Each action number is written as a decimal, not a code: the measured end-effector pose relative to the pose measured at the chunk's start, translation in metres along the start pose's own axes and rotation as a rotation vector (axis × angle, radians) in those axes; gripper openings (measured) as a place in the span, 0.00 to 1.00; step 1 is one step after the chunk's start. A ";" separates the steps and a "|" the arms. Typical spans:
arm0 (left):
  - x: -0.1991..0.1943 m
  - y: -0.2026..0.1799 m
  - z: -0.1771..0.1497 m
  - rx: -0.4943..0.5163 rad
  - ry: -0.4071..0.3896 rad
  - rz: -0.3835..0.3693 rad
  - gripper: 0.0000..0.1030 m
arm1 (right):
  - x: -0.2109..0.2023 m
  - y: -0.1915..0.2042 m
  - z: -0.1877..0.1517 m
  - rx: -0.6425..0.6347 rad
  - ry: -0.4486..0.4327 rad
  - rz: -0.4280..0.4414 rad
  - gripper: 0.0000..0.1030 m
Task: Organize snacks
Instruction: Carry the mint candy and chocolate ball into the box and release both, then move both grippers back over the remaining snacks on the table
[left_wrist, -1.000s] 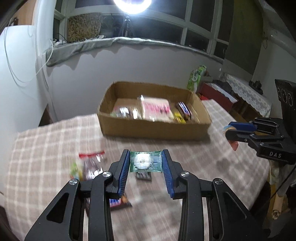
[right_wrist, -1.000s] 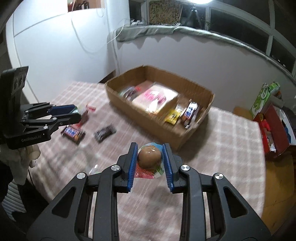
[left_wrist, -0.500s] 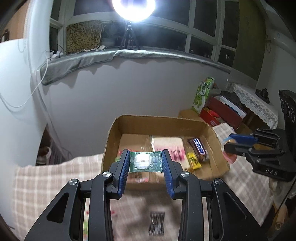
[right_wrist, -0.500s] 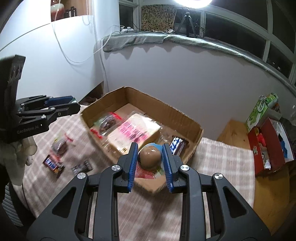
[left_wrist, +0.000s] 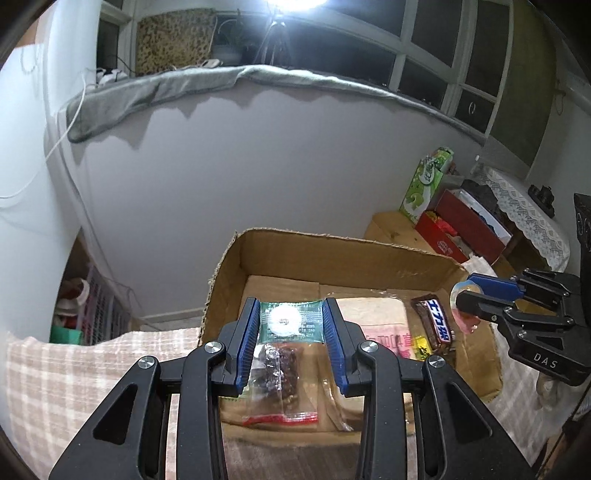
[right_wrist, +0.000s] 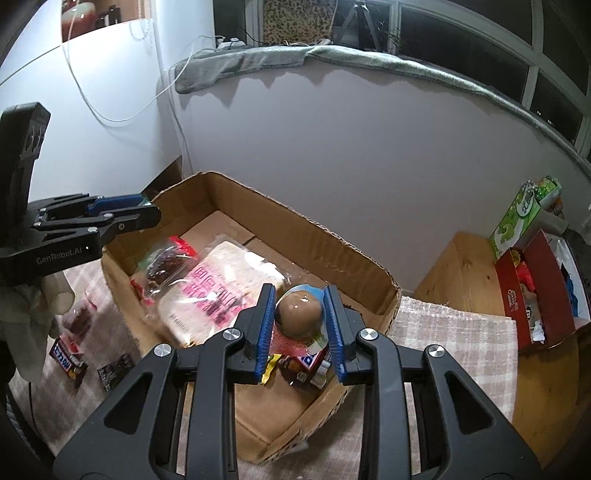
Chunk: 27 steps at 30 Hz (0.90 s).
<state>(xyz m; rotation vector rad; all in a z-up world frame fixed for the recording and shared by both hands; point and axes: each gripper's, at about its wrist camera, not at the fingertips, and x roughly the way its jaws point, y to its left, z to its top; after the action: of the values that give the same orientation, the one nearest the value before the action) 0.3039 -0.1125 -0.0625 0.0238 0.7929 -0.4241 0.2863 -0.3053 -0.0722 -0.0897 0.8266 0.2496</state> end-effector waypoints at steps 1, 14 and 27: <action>0.002 0.000 0.001 -0.001 0.003 -0.001 0.32 | 0.003 -0.002 0.001 0.005 0.005 0.005 0.27; 0.001 -0.001 0.004 -0.016 0.016 -0.008 0.40 | -0.004 -0.008 0.000 0.026 -0.012 -0.003 0.54; -0.026 -0.008 0.006 -0.019 -0.002 0.000 0.59 | -0.046 0.004 -0.009 -0.001 -0.044 -0.018 0.58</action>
<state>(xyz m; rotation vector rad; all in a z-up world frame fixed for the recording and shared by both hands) 0.2889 -0.1111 -0.0393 0.0053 0.7951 -0.4161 0.2494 -0.3115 -0.0442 -0.0926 0.7813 0.2341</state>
